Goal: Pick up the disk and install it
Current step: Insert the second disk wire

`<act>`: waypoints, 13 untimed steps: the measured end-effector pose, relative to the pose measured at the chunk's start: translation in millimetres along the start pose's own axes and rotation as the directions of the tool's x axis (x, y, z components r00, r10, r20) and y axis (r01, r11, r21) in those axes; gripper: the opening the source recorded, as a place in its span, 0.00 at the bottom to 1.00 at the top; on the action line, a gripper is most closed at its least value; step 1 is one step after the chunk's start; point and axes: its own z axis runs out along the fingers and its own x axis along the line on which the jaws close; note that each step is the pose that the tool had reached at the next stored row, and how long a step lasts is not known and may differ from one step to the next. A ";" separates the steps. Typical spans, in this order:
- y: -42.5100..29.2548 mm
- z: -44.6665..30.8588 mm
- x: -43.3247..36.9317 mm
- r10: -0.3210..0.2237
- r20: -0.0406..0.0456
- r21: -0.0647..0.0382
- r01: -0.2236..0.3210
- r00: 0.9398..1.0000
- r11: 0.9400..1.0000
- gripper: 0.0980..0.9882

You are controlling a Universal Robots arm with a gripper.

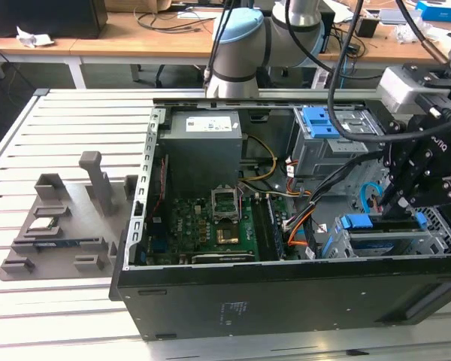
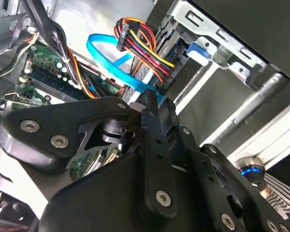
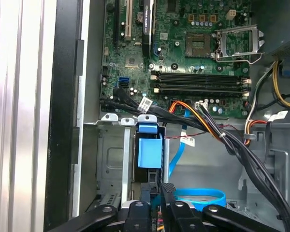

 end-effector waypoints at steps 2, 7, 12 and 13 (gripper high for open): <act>0.9 -15.7 -1.2 0.000 0.000 0.000 0.000 1.000 1.000 0.06; 1.8 -30.6 -1.2 0.000 0.000 0.000 0.000 1.000 1.000 0.01; 2.0 -33.3 -1.2 0.000 0.000 0.000 0.000 1.000 1.000 0.01; 2.0 -33.4 -1.2 0.000 0.000 0.000 0.000 1.000 1.000 0.01</act>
